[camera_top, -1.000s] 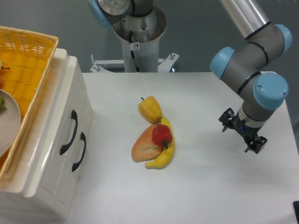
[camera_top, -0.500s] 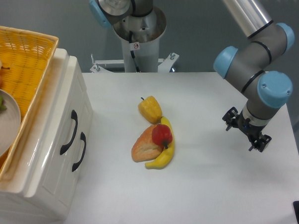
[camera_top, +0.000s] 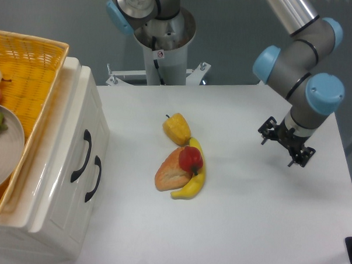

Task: Slide open the top white drawer
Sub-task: 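Move the gripper from its start pose toward the white cabinet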

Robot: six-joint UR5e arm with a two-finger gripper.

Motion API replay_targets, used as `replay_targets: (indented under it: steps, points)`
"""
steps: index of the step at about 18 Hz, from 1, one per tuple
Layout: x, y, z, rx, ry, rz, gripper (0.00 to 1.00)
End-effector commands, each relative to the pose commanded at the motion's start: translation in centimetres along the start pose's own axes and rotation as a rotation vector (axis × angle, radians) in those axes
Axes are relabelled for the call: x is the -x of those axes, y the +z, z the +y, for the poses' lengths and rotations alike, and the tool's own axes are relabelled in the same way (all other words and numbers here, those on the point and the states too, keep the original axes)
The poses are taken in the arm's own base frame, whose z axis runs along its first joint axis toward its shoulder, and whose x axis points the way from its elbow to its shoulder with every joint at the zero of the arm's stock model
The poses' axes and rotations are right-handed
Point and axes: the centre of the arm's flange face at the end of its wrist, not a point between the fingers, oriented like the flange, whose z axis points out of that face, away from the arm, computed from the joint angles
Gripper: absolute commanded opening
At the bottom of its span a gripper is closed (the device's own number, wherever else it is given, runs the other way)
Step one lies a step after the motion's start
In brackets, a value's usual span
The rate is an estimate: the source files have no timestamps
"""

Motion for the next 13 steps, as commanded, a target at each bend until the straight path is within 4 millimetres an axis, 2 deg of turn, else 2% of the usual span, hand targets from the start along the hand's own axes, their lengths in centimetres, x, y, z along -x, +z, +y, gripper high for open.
replay_targets:
  steps: [3, 6, 10, 13]
  points:
    - [-1.5, -0.3, -1.0, 0.008, -0.041, 0.012, 1.00]
    - [-2.8, -2.0, -1.5, -0.007, -0.186, 0.020, 1.00]
    - [-6.9, -3.4, -5.8, -0.015, -0.280, 0.067, 1.00]
    - [-10.3, -3.0, -9.9, 0.009, -0.316, 0.076, 1.00]
